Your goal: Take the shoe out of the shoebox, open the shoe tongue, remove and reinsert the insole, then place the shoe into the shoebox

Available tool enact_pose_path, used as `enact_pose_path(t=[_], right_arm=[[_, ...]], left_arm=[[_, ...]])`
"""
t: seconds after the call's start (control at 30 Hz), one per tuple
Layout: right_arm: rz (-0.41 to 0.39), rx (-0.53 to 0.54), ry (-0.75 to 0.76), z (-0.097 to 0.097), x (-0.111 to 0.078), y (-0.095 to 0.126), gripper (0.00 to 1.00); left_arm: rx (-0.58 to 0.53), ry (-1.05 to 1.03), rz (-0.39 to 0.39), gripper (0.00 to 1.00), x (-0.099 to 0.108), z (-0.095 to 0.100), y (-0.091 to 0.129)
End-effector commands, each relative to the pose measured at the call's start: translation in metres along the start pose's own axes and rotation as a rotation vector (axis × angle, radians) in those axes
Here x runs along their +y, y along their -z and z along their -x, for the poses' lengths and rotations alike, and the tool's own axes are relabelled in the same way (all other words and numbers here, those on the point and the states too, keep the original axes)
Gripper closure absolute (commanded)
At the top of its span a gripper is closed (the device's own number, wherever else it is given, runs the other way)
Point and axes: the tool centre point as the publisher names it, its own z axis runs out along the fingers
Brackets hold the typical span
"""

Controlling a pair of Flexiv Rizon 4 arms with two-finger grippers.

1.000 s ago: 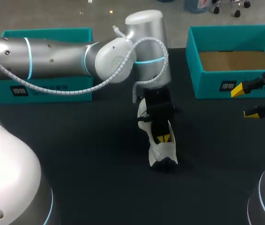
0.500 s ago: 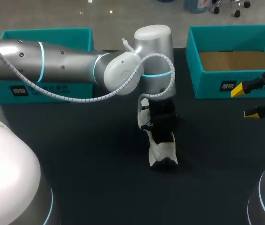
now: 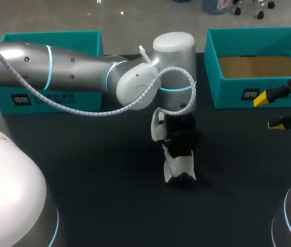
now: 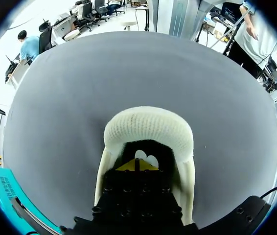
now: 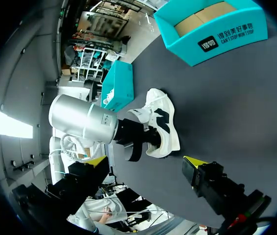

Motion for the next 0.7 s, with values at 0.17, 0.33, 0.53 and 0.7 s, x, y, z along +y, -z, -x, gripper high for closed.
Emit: enact_pose_path(t=[0.17, 0.33, 0.53, 0.7], right_arm=[[0.0, -0.001, 0.0, 0.0, 0.0, 0.0, 0.0], [0.0, -0.001, 0.0, 0.0, 0.0, 0.0, 0.0], [0.0, -0.001, 0.0, 0.0, 0.0, 0.0, 0.0], [0.0, -0.001, 0.0, 0.0, 0.0, 0.0, 0.0]], left_arm=[[0.0, 0.002, 0.045, 1.0, 0.001, -0.007, 0.025], [0.005, 0.007, 0.08, 1.0, 0.009, -0.003, 0.015], [0.03, 0.003, 0.111, 1.0, 0.015, 0.0, 0.0], [0.042, 0.004, 0.119, 1.0, 0.015, -0.002, -0.005]])
